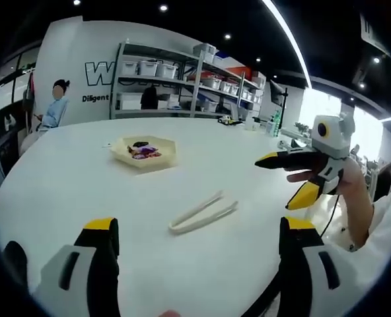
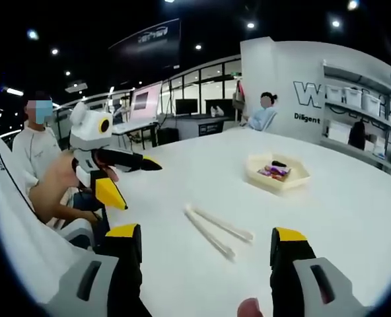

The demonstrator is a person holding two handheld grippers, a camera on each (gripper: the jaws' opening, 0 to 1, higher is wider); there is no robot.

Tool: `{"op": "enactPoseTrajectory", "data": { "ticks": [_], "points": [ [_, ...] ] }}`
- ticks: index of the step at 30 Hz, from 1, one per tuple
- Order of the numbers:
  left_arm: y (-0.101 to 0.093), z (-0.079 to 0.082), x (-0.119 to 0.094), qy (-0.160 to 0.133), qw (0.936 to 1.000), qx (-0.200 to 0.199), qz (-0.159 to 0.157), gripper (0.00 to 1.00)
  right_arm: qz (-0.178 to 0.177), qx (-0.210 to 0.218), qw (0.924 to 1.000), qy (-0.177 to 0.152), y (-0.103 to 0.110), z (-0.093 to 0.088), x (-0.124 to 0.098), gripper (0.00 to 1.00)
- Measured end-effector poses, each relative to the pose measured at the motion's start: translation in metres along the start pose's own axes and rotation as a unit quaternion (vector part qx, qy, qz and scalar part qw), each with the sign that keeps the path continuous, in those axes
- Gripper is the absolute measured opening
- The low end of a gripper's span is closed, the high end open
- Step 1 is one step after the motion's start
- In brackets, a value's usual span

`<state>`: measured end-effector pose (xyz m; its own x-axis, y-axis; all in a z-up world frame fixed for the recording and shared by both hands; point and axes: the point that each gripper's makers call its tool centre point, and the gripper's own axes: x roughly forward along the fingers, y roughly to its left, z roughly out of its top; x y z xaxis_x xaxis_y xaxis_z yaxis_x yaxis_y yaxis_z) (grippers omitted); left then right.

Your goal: Place the target food into the container with the food tongs after gripping and lifting it, then release it inside without dropping or visibly crushing the food.

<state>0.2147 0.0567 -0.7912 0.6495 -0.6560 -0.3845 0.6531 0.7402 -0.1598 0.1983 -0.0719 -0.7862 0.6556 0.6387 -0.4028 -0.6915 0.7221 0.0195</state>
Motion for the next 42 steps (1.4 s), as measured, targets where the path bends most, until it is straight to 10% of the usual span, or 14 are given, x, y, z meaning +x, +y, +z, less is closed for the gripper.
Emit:
{"op": "enactPoseTrajectory", "data": {
  "ticks": [42],
  "points": [
    [-0.0022,0.002,-0.0036,0.0,1.0,0.001,-0.001,0.97,-0.006,0.0,1.0,0.001,0.0013,0.0014,-0.0042,0.76]
  ]
}}
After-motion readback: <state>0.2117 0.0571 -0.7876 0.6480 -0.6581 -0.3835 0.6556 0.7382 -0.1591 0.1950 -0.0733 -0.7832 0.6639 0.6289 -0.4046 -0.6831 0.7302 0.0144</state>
